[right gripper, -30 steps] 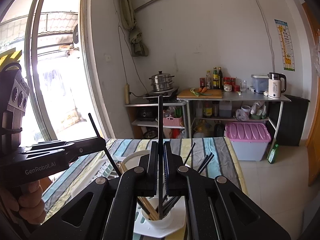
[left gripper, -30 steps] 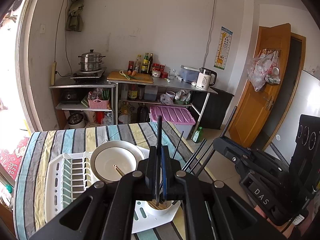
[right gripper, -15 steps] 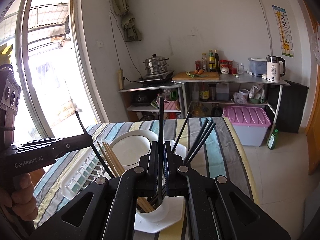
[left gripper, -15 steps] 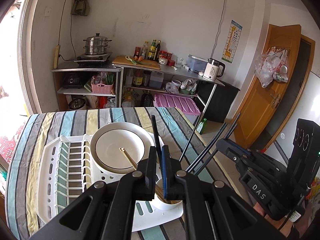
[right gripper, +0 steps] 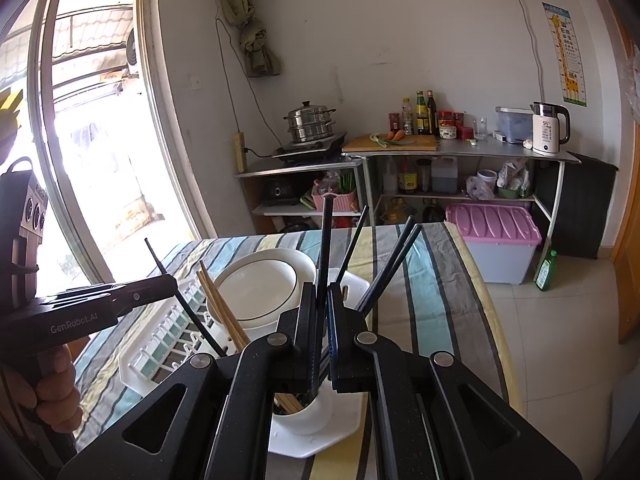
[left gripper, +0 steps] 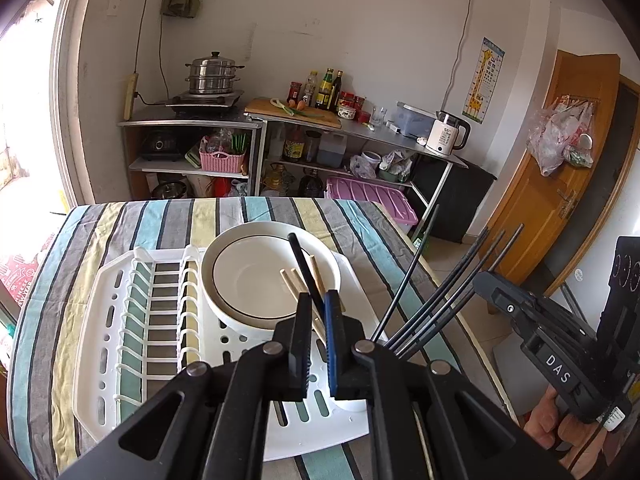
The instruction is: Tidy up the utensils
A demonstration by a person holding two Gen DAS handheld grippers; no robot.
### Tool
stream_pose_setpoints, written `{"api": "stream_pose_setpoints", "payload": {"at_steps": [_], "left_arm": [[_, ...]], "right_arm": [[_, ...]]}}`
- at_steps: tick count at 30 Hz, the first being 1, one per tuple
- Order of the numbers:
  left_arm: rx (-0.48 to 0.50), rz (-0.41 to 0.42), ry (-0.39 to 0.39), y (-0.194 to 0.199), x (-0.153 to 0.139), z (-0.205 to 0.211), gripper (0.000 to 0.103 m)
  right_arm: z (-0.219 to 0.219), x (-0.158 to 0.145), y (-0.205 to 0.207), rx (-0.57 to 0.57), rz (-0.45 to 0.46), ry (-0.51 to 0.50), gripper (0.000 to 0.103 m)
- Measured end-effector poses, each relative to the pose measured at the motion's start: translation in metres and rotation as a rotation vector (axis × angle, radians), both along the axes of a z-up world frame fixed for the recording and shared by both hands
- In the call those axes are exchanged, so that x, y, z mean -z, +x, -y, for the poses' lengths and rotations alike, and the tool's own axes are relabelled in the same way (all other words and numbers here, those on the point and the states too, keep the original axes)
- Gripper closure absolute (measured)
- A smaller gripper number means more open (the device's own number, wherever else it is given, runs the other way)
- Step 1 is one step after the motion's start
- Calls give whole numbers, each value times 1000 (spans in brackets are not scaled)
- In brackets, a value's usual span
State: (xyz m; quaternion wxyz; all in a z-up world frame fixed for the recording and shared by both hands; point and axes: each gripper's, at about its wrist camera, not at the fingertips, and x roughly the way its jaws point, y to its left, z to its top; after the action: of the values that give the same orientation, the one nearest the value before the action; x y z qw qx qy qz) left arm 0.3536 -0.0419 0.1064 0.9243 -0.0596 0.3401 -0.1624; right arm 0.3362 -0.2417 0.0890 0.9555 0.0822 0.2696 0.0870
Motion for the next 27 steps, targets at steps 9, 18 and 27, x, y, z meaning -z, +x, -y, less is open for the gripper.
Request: {"api": "stream_pose_setpoints", "payload": {"at_steps": [9,18,27], "left_arm": [[-10,7,11,-5,0,-2,96],[-24,53,34,-28,-2,-7,85],[-38,115,50,-88,6,-12,81]], "right_arm": [[4,-1,-9,0,8,1,91],[8,1,-36,-4,18,7,90],[-2,0,-93,2,48,-35,89]]}}
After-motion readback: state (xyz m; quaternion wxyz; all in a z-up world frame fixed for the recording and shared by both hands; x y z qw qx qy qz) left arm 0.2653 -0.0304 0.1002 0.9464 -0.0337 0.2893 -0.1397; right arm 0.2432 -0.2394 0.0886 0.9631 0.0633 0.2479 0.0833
